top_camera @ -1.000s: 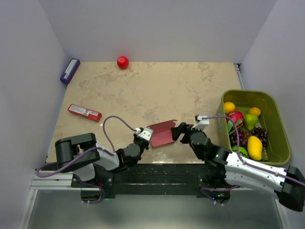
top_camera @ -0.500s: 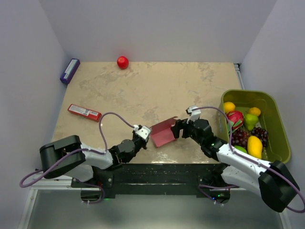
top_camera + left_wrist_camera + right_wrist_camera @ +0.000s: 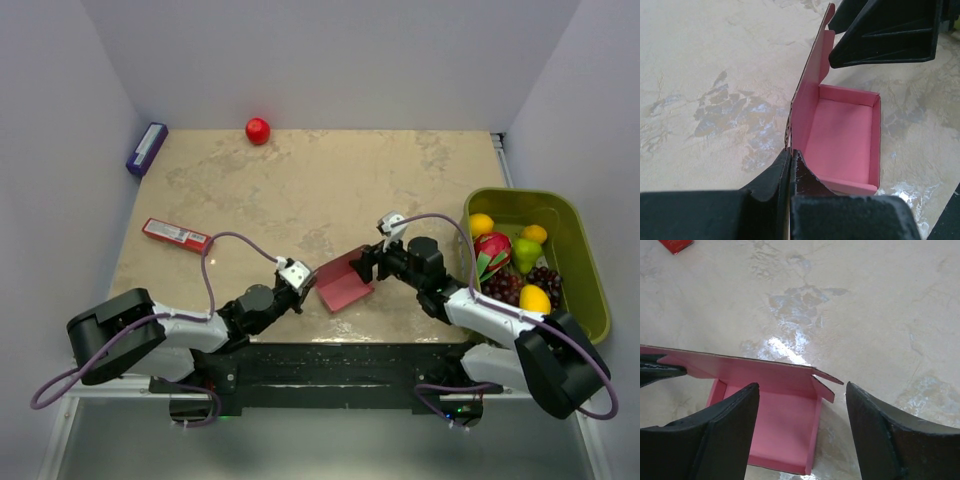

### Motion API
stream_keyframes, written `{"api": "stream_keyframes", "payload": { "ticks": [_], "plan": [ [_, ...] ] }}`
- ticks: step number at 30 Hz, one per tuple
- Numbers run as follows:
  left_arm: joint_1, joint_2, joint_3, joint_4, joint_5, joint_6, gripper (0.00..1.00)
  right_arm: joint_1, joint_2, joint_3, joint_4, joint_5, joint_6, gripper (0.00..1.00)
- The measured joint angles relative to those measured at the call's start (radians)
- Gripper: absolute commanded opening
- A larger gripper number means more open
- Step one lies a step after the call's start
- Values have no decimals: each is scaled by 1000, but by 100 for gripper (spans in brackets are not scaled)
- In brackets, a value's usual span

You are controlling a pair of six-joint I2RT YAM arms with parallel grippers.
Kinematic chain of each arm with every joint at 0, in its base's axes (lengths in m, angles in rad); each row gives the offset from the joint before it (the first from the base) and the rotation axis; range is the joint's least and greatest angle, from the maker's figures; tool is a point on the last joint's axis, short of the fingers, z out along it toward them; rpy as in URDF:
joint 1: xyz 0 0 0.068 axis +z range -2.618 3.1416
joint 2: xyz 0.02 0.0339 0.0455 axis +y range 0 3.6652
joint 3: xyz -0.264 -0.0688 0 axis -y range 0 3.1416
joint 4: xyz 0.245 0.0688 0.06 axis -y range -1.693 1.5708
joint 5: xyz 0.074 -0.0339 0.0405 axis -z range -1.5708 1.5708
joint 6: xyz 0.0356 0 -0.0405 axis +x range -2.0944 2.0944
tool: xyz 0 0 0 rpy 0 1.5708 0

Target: Fold the paper box

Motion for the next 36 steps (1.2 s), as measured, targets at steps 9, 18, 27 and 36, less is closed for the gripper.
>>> {"api": "stream_keyframes", "payload": {
  "ticks": [9,18,27,36],
  "plan": [
    [12,-1,0,-16,15,-10,0,-7,2,0,24,-57,-31,38],
    [14,9,13,-34,15,-9,0,-9,53,26,32,-58,-47,26],
    [19,31,29,-48,22,-9,0,-14,101,58,40,-30,-63,14],
    [19,31,36,-56,26,-7,0,-13,170,100,70,-4,-82,0]
  ]
}}
